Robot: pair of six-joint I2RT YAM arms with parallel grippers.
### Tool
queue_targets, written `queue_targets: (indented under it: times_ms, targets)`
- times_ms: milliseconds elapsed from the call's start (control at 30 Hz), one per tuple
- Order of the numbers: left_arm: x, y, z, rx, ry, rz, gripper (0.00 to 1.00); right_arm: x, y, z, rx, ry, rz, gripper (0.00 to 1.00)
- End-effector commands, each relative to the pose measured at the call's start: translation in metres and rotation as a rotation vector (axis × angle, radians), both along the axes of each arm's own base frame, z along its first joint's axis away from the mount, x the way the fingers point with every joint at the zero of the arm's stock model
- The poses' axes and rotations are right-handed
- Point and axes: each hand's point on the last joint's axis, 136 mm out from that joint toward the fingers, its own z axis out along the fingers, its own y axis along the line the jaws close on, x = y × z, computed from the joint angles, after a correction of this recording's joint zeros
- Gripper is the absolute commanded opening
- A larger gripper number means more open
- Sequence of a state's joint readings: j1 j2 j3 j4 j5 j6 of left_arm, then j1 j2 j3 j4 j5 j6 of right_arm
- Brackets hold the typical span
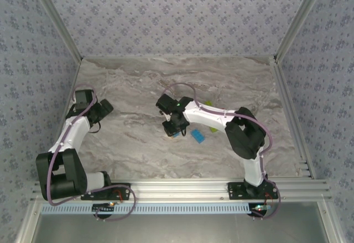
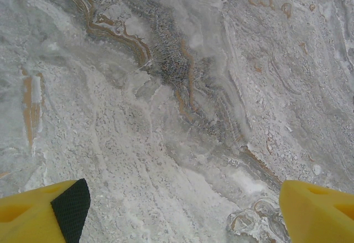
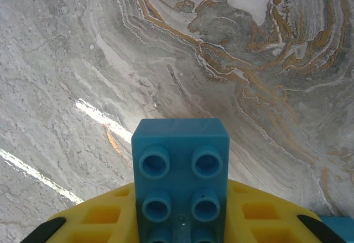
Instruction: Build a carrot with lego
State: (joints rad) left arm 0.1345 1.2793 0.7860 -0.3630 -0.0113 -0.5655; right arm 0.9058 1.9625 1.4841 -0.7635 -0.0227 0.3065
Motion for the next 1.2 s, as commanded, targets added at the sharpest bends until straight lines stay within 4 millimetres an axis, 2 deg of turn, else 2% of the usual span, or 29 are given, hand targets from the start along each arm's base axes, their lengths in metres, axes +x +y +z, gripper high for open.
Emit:
queue_targets:
  times_ms: [0, 300, 767, 867, 933, 1000, 1167]
  targets:
    - [0.005, -0.002, 0.008, 0.009, -0.022, -0.024, 0.90, -0.029, -0.009, -0.038, -0.092, 0.130, 0.021, 0.21]
    - [0.007, -0.002, 0.010, 0.009, -0.026, -0.025, 0.90, -0.040, -0.015, -0.065, -0.177, 0.176, 0.032, 0.22]
    - [0.009, -0.002, 0.009, 0.006, -0.026, -0.026, 0.90, -0.061, -0.039, -0.114, -0.290, 0.281, 0.052, 0.21]
    - [0.010, -0.002, 0.009, 0.006, -0.025, -0.027, 0.90, -0.063, -0.040, -0.117, -0.289, 0.286, 0.057, 0.21]
    - [0.010, -0.002, 0.008, 0.006, -0.022, -0.028, 0.90, -0.060, -0.037, -0.111, -0.274, 0.278, 0.060, 0.21]
    - [0.010, -0.002, 0.009, 0.006, -0.022, -0.027, 0.90, -0.052, -0.032, -0.097, -0.255, 0.253, 0.065, 0.20]
    - [0.009, -0.002, 0.007, 0.005, -0.019, -0.027, 0.90, -0.018, -0.015, -0.036, -0.173, 0.145, 0.077, 0.21]
